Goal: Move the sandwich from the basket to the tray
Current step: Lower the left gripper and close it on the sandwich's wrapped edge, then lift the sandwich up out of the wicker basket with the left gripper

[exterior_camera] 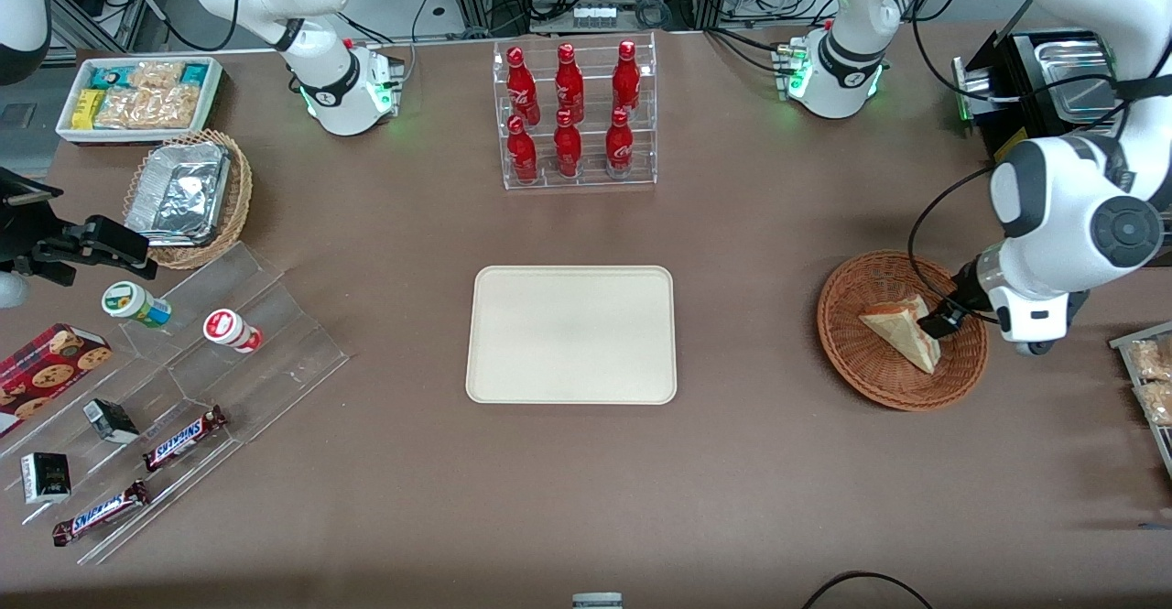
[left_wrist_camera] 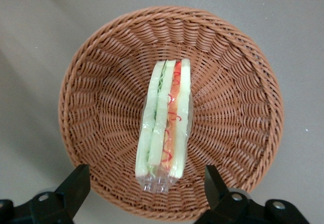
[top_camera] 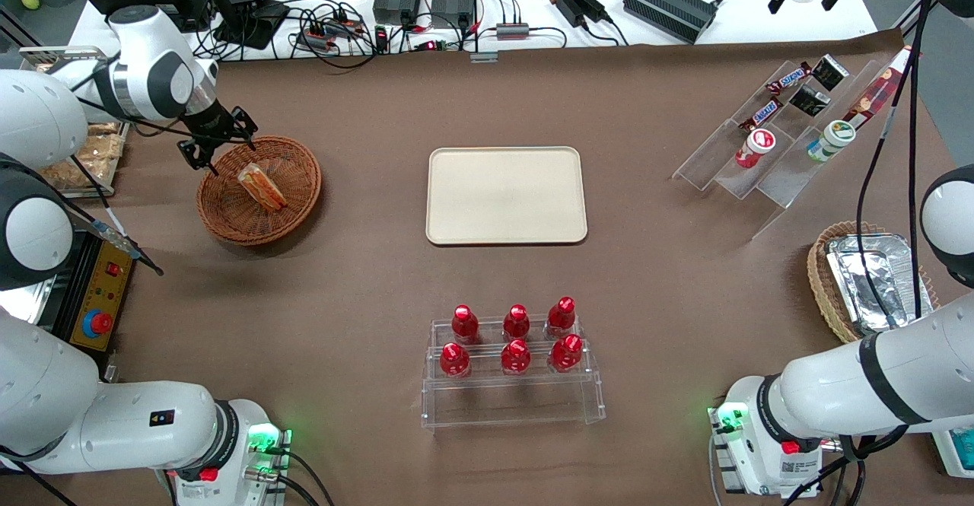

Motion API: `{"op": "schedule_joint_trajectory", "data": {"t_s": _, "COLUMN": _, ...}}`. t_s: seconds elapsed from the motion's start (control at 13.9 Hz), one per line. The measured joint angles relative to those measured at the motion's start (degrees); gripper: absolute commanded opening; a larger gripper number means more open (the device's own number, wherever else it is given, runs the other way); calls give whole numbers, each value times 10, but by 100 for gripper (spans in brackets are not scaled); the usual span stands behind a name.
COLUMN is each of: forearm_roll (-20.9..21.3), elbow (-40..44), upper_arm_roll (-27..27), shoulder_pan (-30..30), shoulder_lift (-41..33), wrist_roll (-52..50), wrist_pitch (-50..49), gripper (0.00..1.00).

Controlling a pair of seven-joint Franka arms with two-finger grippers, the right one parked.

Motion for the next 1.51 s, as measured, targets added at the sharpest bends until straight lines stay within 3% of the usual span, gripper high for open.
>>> {"op": "schedule_joint_trajectory", "data": {"t_s": 0.79, "forearm_roll": -2, "elbow": -52, "upper_arm_roll": -2, "shoulder_pan": -1, "shoulder_lift": 36, "wrist_roll": 0, "wrist_pitch": 118, "gripper": 100}}
{"op": "schedule_joint_trajectory", "data": {"t_s": 0.86, "forearm_roll": -3, "elbow": -52, "upper_arm_roll": -2, "shoulder_pan": -1, "shoulder_lift": 40, "wrist_roll": -1, "wrist_pitch": 122, "gripper": 94}}
{"op": "schedule_joint_trajectory", "data": {"t_s": 0.93, "forearm_roll": -3, "elbow": -52, "upper_arm_roll": -2, "shoulder_pan": -1, "shoulder_lift": 43, "wrist_roll": -1, "wrist_pitch": 124, "gripper": 80}}
{"op": "schedule_joint_trajectory", "data": {"t_s": 1.08, "forearm_roll": -4, "elbow": -52, "upper_arm_roll": -2, "shoulder_pan": -1, "shoulder_lift": 46, "wrist_roll": -2, "wrist_pitch": 124, "gripper": 41}}
{"op": "schedule_joint_trajectory", "data": {"t_s": 1.22, "forearm_roll": -4, "elbow": -52, "upper_arm_roll": -2, "shoulder_pan": -1, "shoulder_lift": 47, "wrist_roll": -3, "wrist_pitch": 124, "gripper": 18}}
{"op": "schedule_joint_trajectory", "data": {"t_s": 1.29, "forearm_roll": -4, "elbow": -52, "upper_arm_roll": -2, "shoulder_pan": -1, "shoulder_lift": 47, "wrist_roll": -3, "wrist_pitch": 124, "gripper": 13}}
{"op": "schedule_joint_trajectory", "data": {"t_s": 1.51, "forearm_roll": -5, "elbow": -51, "upper_arm_roll": -2, "shoulder_pan": -1, "shoulder_lift": 46, "wrist_roll": -5, "wrist_pitch": 124, "gripper": 12}}
